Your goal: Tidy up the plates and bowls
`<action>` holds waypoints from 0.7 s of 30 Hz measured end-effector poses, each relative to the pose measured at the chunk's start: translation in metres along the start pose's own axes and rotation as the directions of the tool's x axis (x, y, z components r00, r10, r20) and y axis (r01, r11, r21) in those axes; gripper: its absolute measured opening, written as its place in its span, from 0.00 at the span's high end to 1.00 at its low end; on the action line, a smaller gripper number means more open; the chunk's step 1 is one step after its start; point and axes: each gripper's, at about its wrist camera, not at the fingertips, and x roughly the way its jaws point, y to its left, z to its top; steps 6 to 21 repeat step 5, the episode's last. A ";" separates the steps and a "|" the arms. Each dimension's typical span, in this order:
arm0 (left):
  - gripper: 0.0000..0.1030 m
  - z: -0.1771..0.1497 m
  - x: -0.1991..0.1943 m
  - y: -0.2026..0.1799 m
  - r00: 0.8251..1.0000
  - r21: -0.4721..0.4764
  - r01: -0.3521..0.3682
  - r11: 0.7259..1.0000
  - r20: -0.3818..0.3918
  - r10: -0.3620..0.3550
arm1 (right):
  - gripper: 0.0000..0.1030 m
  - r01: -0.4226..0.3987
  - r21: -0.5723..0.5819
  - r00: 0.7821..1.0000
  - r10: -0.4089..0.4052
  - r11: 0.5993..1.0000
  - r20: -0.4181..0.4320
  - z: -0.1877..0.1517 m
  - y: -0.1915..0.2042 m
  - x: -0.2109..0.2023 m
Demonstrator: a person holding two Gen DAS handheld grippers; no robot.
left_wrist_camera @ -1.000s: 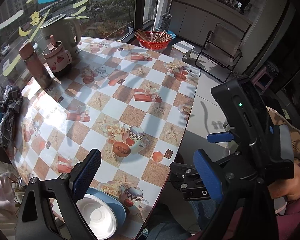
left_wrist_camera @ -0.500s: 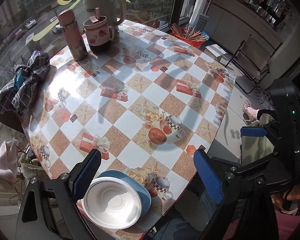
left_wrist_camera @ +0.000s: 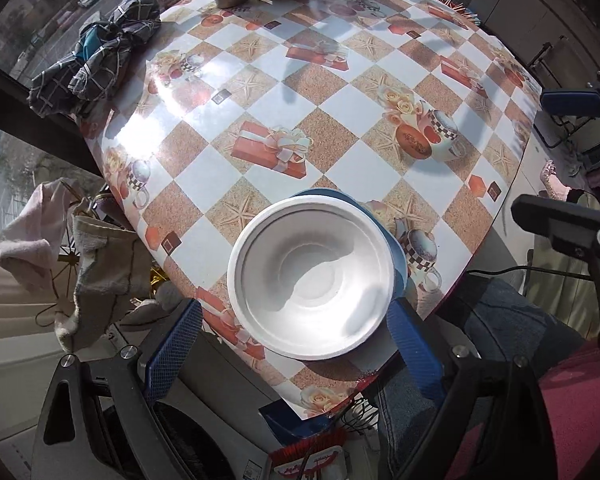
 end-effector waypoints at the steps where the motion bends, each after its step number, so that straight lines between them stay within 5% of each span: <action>1: 0.08 -0.004 0.002 -0.001 1.000 -0.002 0.005 1.000 -0.004 -0.006 | 0.01 -0.002 -0.021 1.000 0.002 1.000 0.000 0.000 0.005 0.000; 21: 0.08 -0.012 -0.002 -0.007 0.999 0.025 0.036 0.999 0.037 -0.037 | 0.01 -0.013 -0.027 1.000 0.012 1.000 -0.015 -0.003 0.008 0.004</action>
